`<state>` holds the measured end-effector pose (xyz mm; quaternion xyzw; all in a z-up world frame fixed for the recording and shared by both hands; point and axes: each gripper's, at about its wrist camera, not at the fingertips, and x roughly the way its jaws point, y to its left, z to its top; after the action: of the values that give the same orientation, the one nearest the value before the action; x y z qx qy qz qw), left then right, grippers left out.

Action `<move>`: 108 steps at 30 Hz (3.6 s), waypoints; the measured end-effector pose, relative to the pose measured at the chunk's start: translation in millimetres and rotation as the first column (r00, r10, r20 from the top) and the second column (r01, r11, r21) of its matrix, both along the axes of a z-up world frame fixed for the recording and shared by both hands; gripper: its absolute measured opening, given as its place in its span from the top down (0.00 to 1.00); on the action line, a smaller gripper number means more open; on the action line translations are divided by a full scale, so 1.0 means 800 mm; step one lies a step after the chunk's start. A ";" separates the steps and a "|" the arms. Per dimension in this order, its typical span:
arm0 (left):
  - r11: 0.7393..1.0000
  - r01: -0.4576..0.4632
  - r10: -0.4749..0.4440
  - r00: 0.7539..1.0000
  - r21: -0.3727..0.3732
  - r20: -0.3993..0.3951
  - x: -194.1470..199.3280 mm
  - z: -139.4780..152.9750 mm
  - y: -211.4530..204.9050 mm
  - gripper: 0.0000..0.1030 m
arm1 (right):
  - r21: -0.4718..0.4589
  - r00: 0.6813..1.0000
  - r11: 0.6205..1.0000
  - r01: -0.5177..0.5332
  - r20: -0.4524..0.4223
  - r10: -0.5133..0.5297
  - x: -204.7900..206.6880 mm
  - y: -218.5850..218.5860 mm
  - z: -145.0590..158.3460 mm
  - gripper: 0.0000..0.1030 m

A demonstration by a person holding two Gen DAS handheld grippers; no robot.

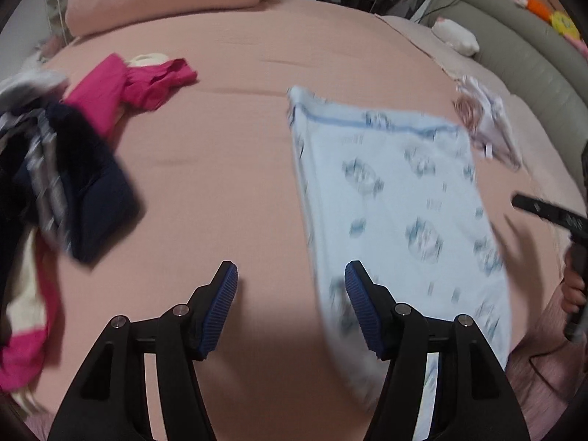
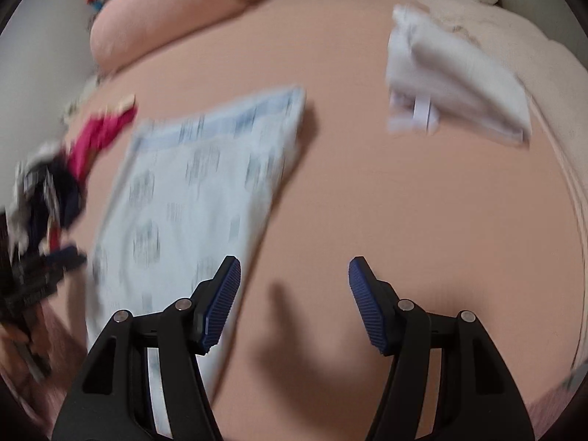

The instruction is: Fold clothes

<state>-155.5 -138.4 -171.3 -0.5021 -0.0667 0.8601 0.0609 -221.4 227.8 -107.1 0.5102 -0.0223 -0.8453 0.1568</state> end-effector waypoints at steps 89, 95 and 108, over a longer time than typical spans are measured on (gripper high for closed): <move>0.995 0.054 -0.039 0.987 -0.089 0.158 0.106 -0.033 0.076 0.39 | 0.201 0.978 0.957 -0.208 0.041 0.204 0.175 -0.108 -0.039 0.43; 1.000 0.012 -0.009 0.986 -0.017 0.166 0.131 -0.019 0.045 0.38 | 0.259 0.973 0.942 -0.216 -0.018 0.228 0.212 -0.074 -0.014 0.41; 0.834 -0.122 0.011 0.979 0.538 0.205 0.165 -0.048 0.024 0.42 | -0.119 0.973 0.982 -0.146 0.162 0.164 0.210 -0.062 -0.037 0.37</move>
<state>-23.2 -119.1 -209.9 -0.5420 -0.3329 0.7538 0.1650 -53.4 178.5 -137.0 0.5720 -0.0406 -0.7812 0.2468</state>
